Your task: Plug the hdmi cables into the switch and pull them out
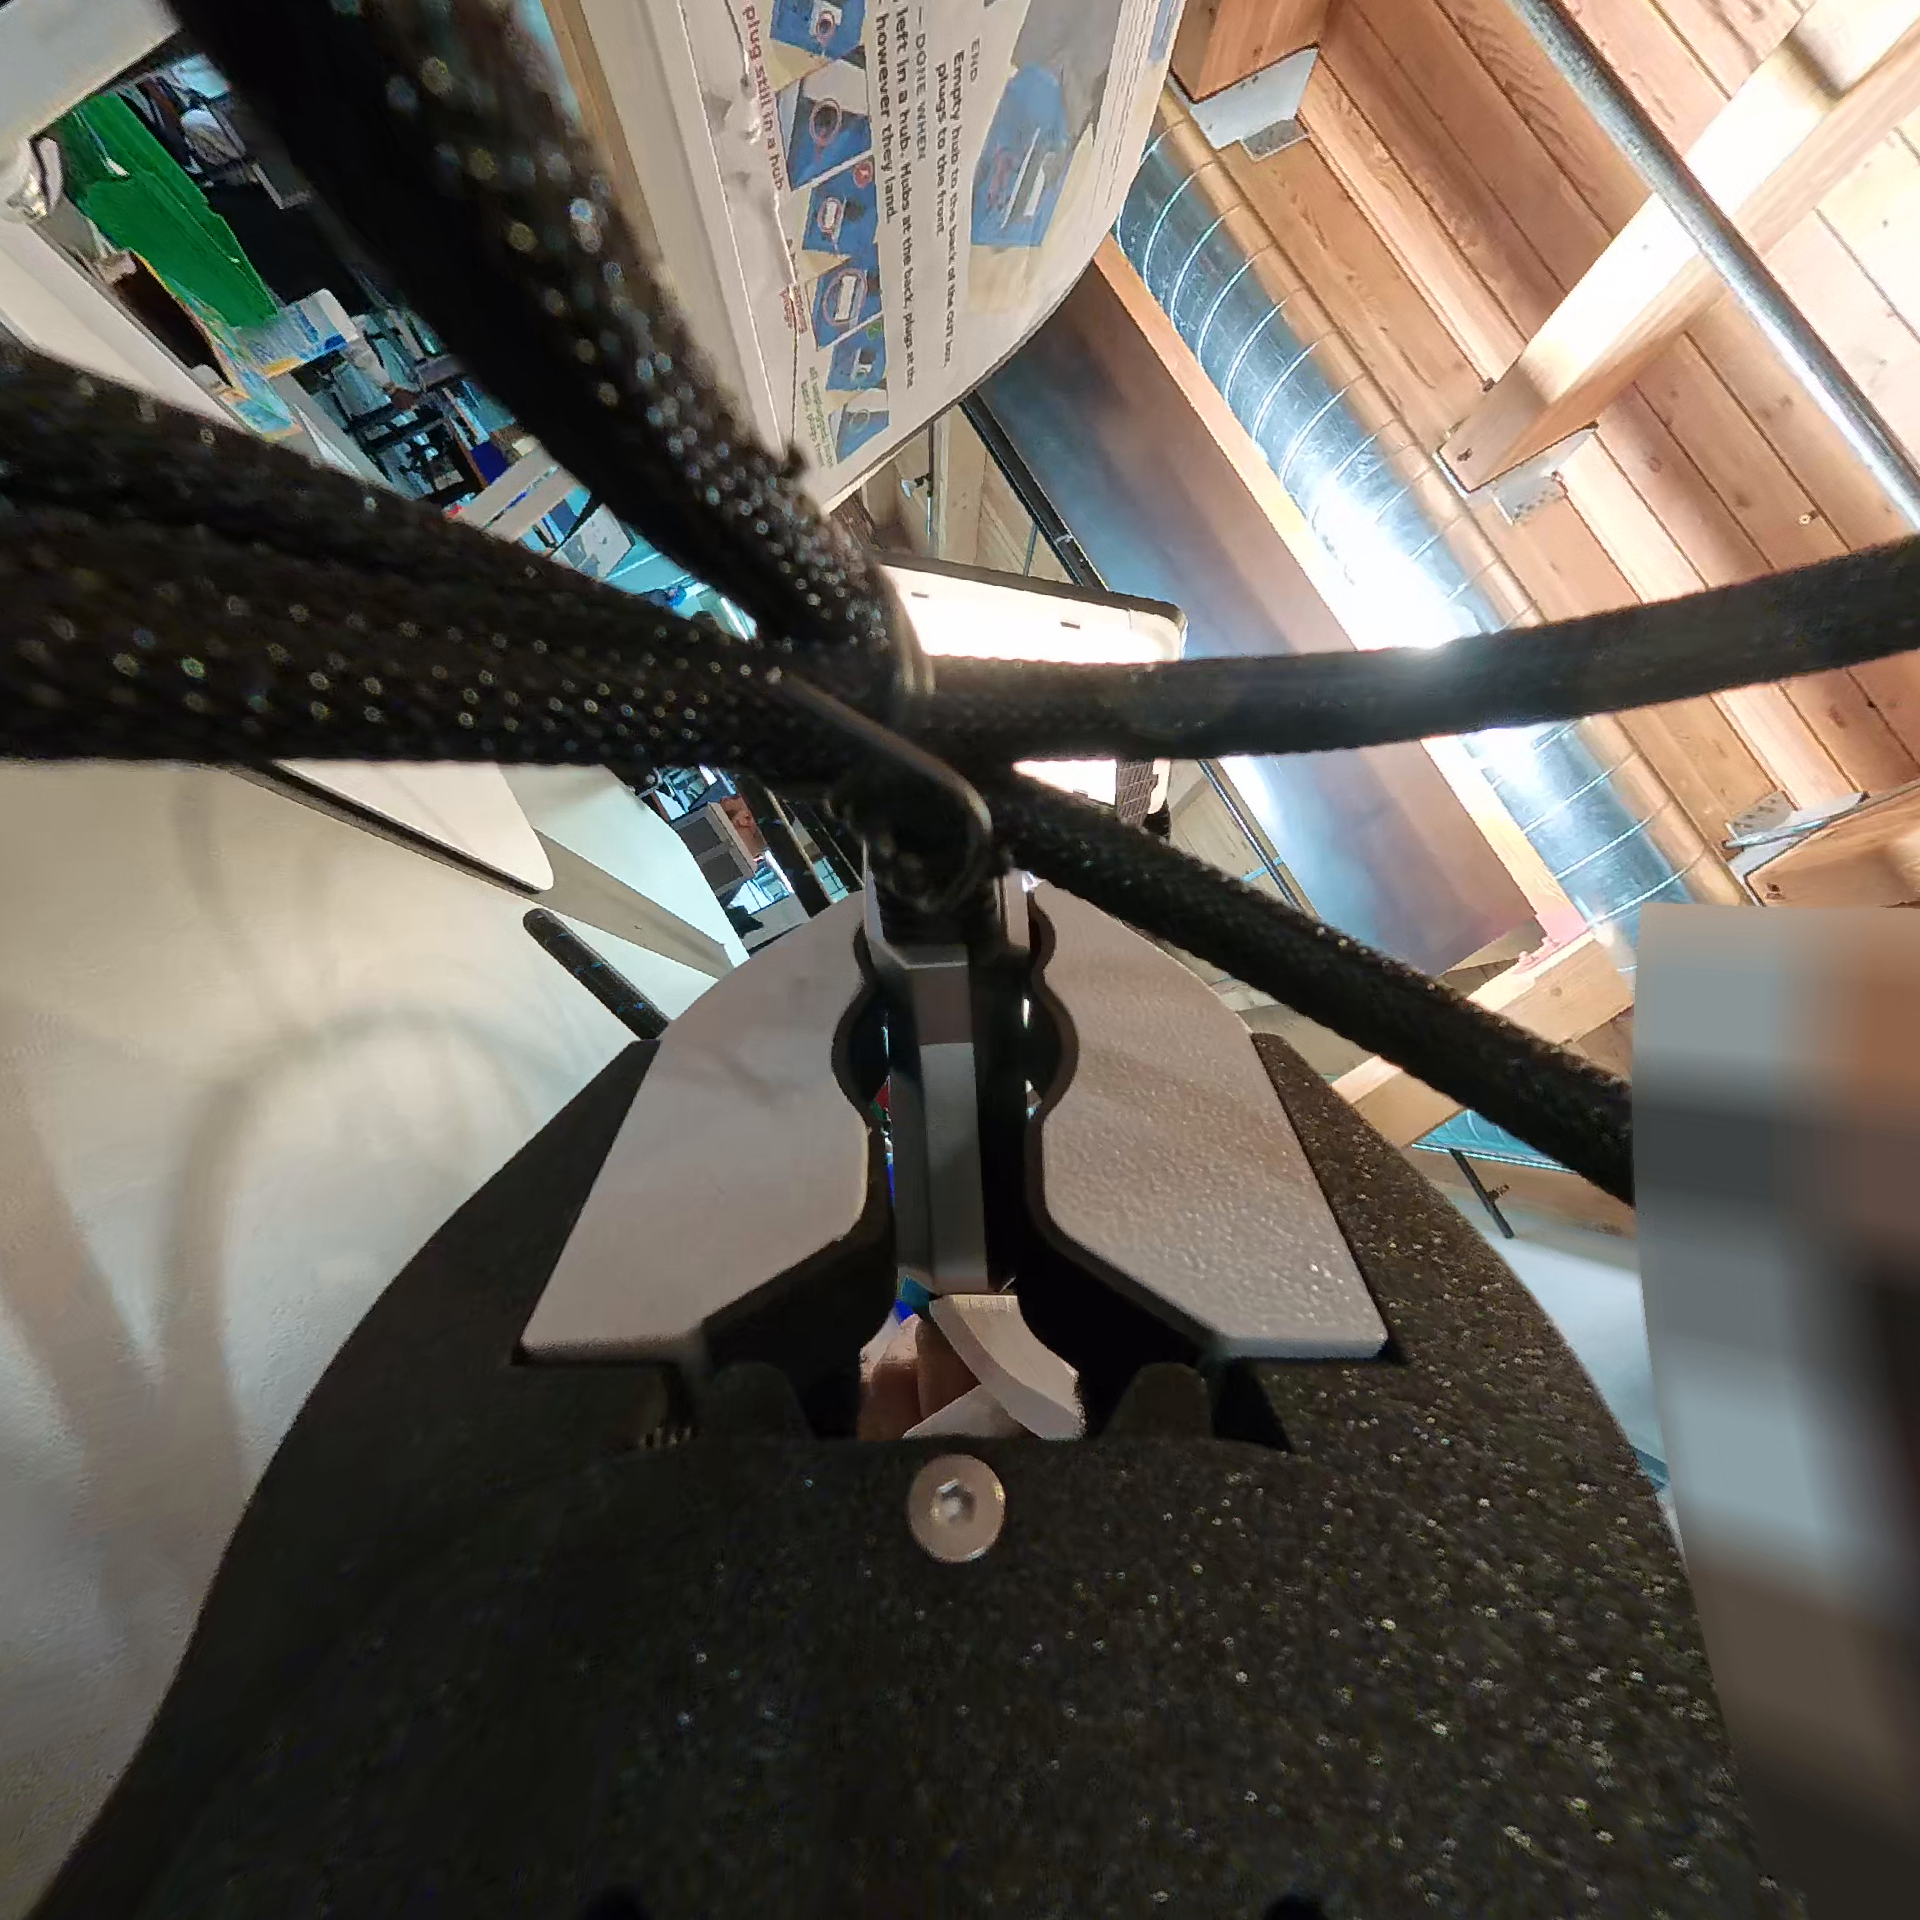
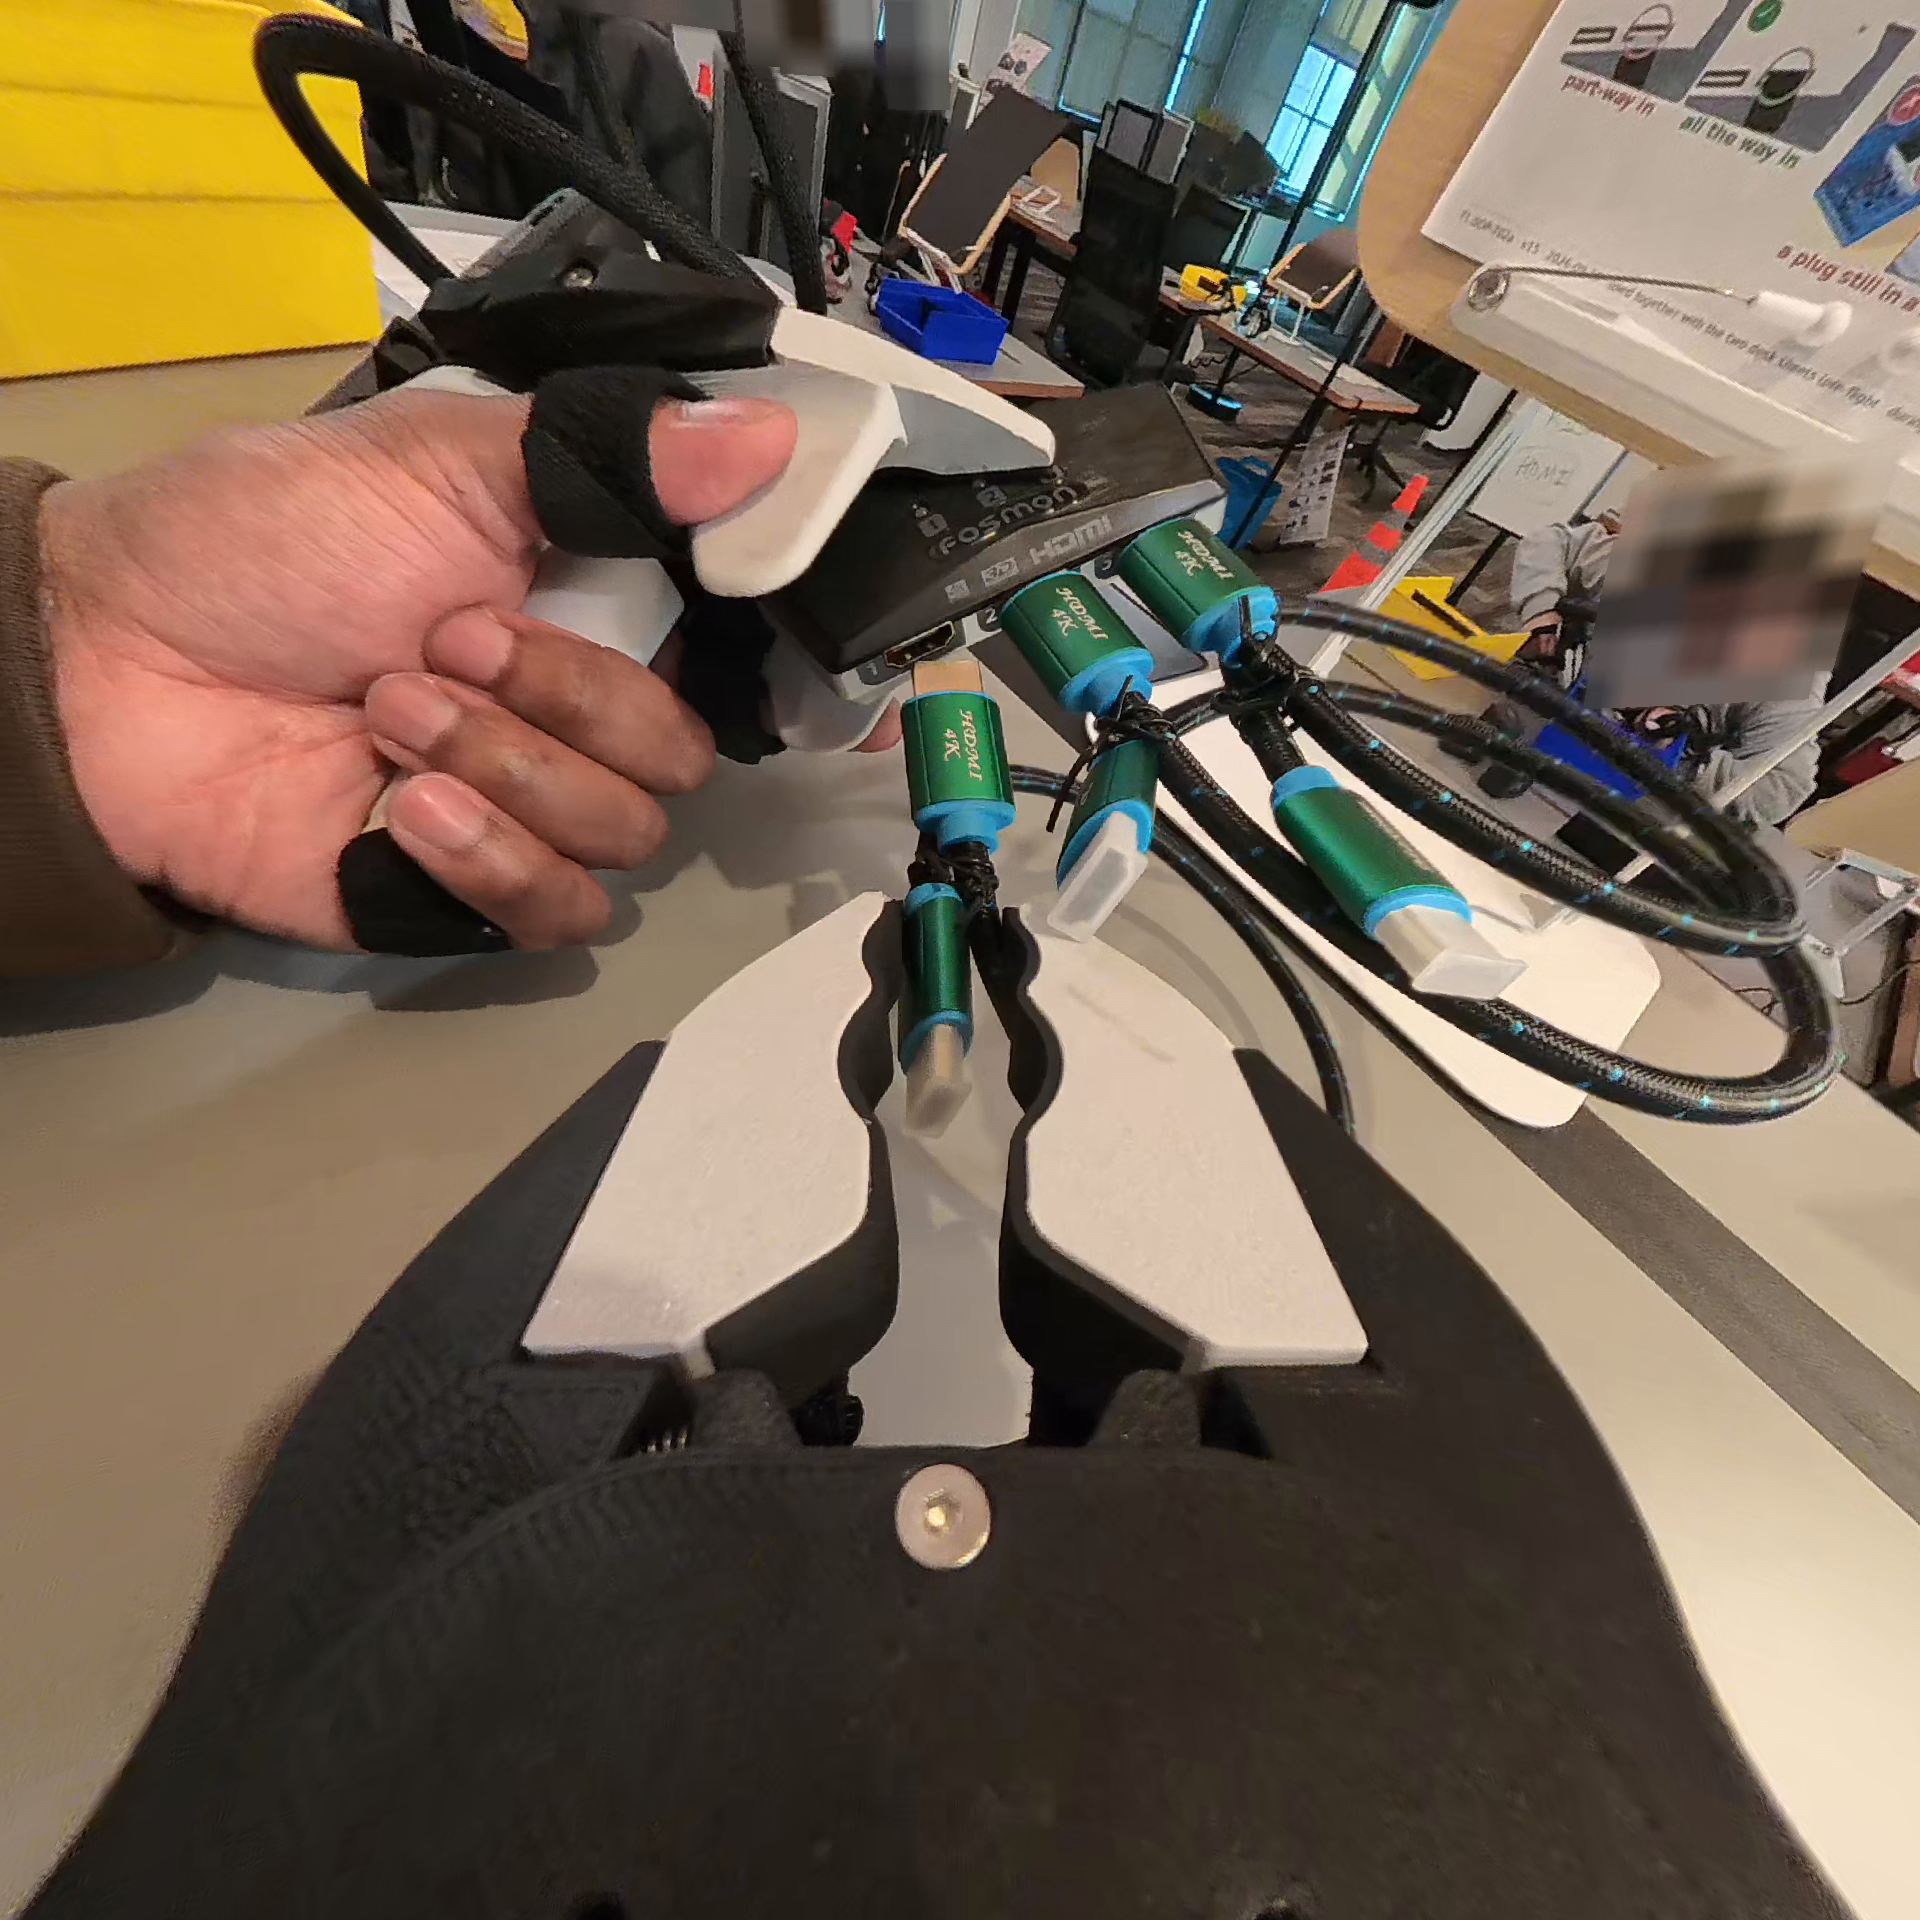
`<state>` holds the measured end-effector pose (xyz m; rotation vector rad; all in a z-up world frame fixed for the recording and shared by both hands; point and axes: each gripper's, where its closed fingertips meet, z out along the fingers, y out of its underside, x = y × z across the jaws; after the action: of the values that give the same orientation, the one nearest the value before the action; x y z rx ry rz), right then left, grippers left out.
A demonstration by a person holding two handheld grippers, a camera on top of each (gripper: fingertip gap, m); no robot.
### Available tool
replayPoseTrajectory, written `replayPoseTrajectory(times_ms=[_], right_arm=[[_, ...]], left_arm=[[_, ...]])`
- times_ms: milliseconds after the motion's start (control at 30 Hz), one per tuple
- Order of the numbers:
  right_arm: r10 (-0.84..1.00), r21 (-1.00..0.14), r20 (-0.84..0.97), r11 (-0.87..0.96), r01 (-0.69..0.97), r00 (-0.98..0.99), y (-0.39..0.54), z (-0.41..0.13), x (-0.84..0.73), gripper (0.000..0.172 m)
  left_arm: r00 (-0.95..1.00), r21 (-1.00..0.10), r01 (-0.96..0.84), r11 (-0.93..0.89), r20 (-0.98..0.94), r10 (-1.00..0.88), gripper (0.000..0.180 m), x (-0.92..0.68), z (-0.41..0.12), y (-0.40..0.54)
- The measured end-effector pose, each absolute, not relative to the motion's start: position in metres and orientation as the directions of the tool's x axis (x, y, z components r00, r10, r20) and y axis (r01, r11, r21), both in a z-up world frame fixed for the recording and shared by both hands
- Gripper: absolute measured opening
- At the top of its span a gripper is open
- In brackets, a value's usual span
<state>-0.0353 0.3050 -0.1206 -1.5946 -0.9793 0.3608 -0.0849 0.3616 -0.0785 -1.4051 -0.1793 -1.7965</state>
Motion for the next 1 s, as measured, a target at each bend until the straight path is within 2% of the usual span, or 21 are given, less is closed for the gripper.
replayPoseTrajectory(times_ms=[167,367,567,667,867,1000], right_arm=[[0.727,-0.89,0.37,0.099,0.444,0.578,0.3,-0.121,-0.041,0.01],[0.687,-0.87,0.407,0.092,0.484,0.602,0.305,-0.125,-0.039,0.011],[0.701,-0.855,0.436,0.129,0.502,0.564,0.3,-0.126,-0.044,0.011],[0.743,-0.826,0.474,0.189,0.531,0.473,0.29,-0.132,-0.051,0.011],[0.863,-0.776,0.47,0.306,0.552,0.183,0.26,-0.15,-0.048,0.01],[0.886,-0.799,0.428,0.279,0.534,0.178,0.265,-0.148,-0.031,0.012]], left_arm=[[0.049,-0.402,0.686,-0.607,0.858,-0.512,0.022,-0.085,-0.081,0.364],[0.122,-0.483,0.641,-0.597,0.832,-0.542,0.022,-0.074,-0.082,0.36],[0.113,-0.444,0.695,-0.566,0.844,-0.524,0.022,-0.086,-0.081,0.365],[0.111,-0.419,0.732,-0.538,0.852,-0.512,0.022,-0.096,-0.081,0.368],[0.144,-0.442,0.736,-0.514,0.843,-0.519,0.022,-0.101,-0.08,0.368],[0.155,-0.453,0.721,-0.524,0.843,-0.515,0.022,-0.098,-0.081,0.368]])
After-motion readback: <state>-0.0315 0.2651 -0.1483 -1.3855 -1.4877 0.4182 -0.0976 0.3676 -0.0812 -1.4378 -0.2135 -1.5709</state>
